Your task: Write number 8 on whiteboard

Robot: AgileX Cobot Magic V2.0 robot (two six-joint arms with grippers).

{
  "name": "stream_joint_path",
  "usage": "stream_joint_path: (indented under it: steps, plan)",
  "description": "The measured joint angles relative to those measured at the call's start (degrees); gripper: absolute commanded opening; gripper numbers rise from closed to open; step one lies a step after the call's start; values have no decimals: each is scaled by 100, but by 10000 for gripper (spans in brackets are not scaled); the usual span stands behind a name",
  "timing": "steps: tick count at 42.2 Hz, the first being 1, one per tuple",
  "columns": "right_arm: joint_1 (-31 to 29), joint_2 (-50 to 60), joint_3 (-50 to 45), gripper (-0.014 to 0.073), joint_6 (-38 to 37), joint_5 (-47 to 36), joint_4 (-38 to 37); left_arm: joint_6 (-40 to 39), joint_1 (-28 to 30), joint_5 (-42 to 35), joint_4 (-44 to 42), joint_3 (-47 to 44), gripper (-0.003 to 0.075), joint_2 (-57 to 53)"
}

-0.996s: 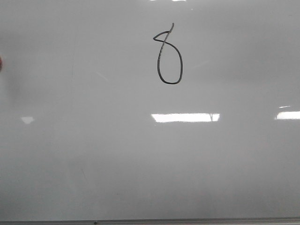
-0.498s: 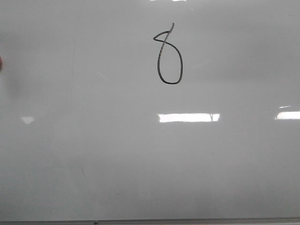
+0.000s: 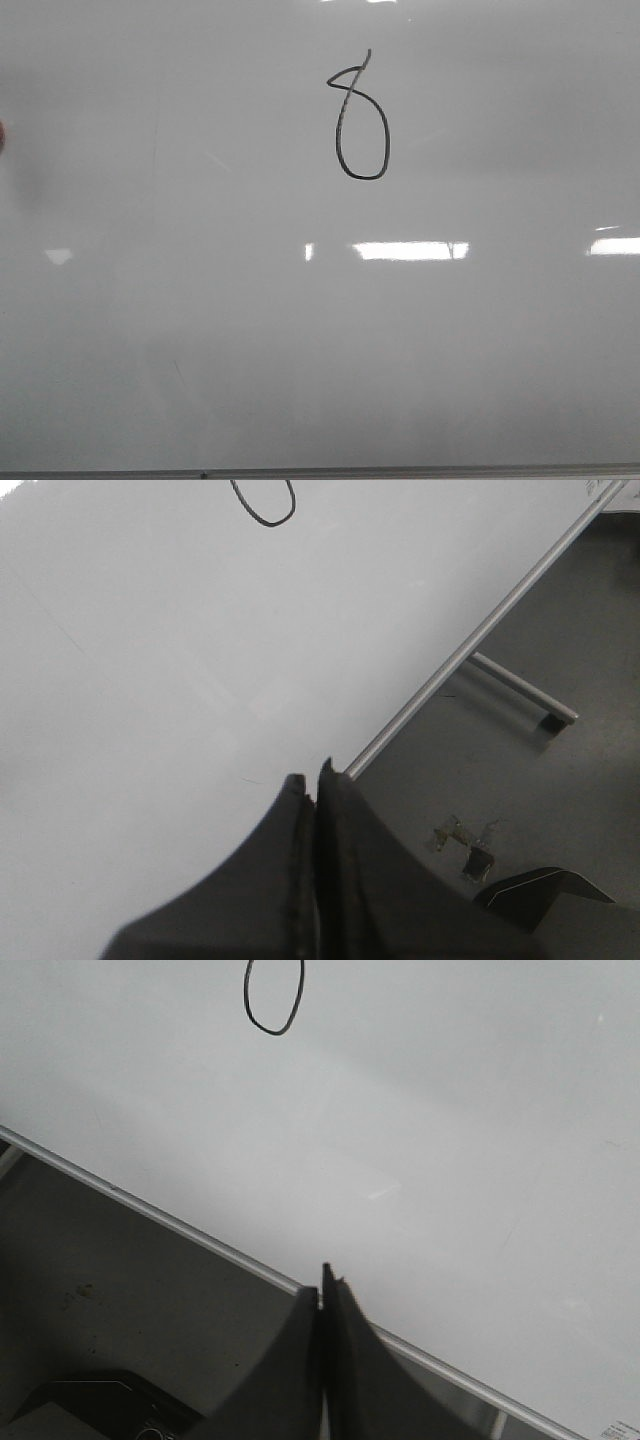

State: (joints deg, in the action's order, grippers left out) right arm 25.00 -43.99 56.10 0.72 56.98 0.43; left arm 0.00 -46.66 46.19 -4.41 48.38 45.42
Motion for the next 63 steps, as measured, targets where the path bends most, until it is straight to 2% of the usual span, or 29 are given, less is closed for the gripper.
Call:
stream_joint_path:
  steps: [13, 18, 22, 28, 37, 43, 51, 57, 63]
  plan:
    - [0, 0, 0, -69, 0, 0, 0, 45, 60, -27, 14, 0, -21, -26]
    - [0, 0, 0, -69, 0, 0, 0, 81, 609, -331, 24, -60, -20, -230]
    - [0, 0, 0, -69, 0, 0, 0, 81, 1344, -874, 36, -357, -20, -531]
    - [0, 0, 0, -69, 0, 0, 0, 81, 2338, -1699, 36, -1183, -21, -1270]
    - [0, 0, 0, -69, 0, 0, 0, 81, 3420, -2340, 63, -2658, -21, -2726]
    - [0, 0, 0, -69, 0, 0, 0, 81, 3909, -2633, 299, -3482, -21, -3625]
    - [0, 0, 0, -69, 0, 0, 0, 81, 4208, -3256, 485, -4386, -21, -4334]
    - [0, 0, 0, -69, 0, 0, 0, 81, 4344, -3865, 493, -4826, -21, -4575]
    - [0, 0, 0, -69, 0, 0, 0, 81, 4570, -4217, 507, -4874, -21, -4574]
